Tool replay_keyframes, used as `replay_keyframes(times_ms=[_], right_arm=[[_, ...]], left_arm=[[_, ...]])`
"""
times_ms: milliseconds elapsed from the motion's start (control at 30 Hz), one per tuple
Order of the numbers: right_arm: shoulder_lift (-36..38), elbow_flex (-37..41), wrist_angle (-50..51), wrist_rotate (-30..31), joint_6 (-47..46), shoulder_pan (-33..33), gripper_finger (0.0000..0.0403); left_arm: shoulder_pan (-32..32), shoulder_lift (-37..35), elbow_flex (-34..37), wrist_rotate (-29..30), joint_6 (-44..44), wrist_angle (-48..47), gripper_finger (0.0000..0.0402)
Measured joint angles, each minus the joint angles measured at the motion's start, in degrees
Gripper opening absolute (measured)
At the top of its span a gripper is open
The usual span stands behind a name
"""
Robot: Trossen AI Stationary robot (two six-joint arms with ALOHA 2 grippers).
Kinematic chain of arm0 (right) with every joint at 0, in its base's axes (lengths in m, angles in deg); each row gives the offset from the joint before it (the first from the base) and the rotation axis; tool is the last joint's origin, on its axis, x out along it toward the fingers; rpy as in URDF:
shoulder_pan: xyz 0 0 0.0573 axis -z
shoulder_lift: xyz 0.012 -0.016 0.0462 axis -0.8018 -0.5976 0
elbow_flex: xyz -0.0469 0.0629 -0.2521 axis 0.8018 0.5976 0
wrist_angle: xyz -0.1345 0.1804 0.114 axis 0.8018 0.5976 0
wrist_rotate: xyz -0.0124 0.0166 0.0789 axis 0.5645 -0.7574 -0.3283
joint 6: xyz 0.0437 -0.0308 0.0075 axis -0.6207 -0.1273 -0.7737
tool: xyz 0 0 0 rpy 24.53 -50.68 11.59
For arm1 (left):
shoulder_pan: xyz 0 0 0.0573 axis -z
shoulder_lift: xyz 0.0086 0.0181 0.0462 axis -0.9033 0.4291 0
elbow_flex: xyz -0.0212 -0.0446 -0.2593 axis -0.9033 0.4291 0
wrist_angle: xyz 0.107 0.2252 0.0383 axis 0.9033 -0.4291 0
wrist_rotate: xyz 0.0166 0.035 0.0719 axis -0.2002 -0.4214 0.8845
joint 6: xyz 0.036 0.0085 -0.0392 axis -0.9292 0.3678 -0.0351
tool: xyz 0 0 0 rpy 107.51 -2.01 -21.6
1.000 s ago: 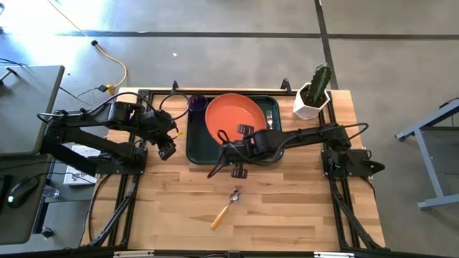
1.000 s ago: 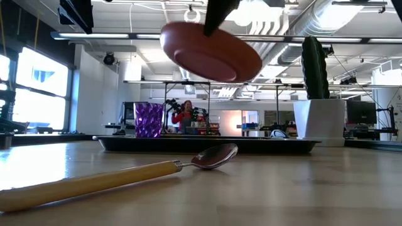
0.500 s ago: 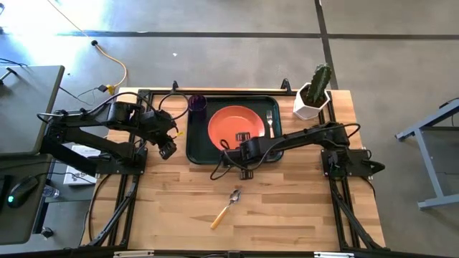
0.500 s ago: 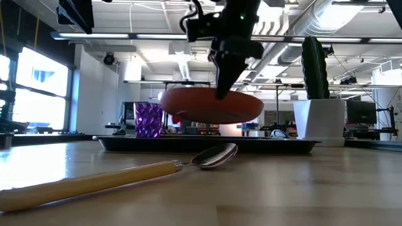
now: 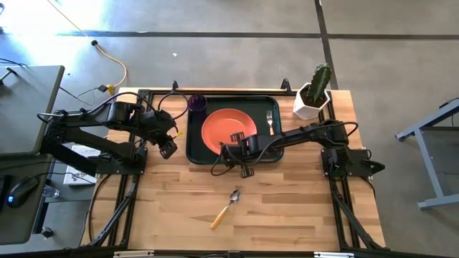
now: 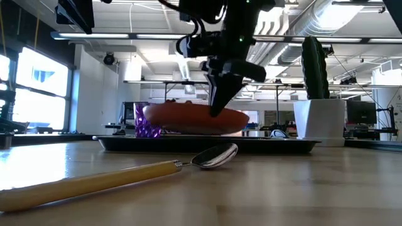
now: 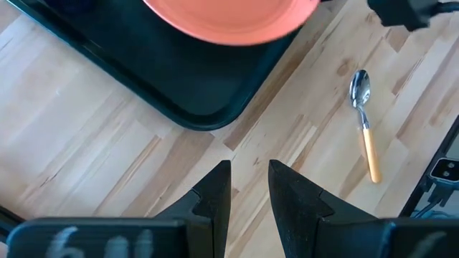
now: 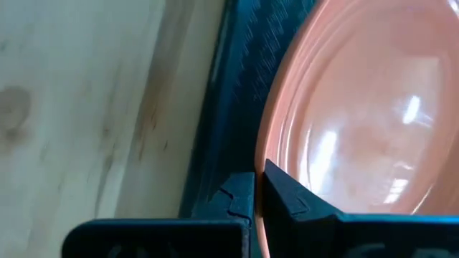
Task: Pick and place plate/cup/fork/spoon on tray
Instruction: Put the orange plate on the bottom right of the purple cup
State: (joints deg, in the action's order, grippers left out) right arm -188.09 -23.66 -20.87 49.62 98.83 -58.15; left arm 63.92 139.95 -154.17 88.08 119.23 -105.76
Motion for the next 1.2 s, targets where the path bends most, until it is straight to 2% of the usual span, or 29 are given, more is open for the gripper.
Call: replay_keyframes(times_ms=[233,367,733,933,1200], right_arm=[[0.0,0.6,-2.1,-3.1,0.2,2.9,0.0000],[0.0,0.6,-2.5,-8.7,0.2,4.7,0.0000],[0.0,0.6,-2.3,-18.2,1.7,8.0,0.0000],[-0.1,0.6,-2.1,-19.3,1.7,8.9,0.0005],[-0.1,0.6,-2.0,-19.7,1.7,8.9,0.0038]], left_arm=[[0.0,0.0,0.0,0.0,0.6,0.0,0.0085],[0.0,0.0,0.0,0.0,1.0,0.0,0.0085],[-0.1,0.0,0.0,1.7,3.0,0.0,0.0085],[-0.1,0.0,0.0,1.7,3.0,0.0,0.0085],[-0.1,0.0,0.0,1.7,3.0,0.0,0.0085]])
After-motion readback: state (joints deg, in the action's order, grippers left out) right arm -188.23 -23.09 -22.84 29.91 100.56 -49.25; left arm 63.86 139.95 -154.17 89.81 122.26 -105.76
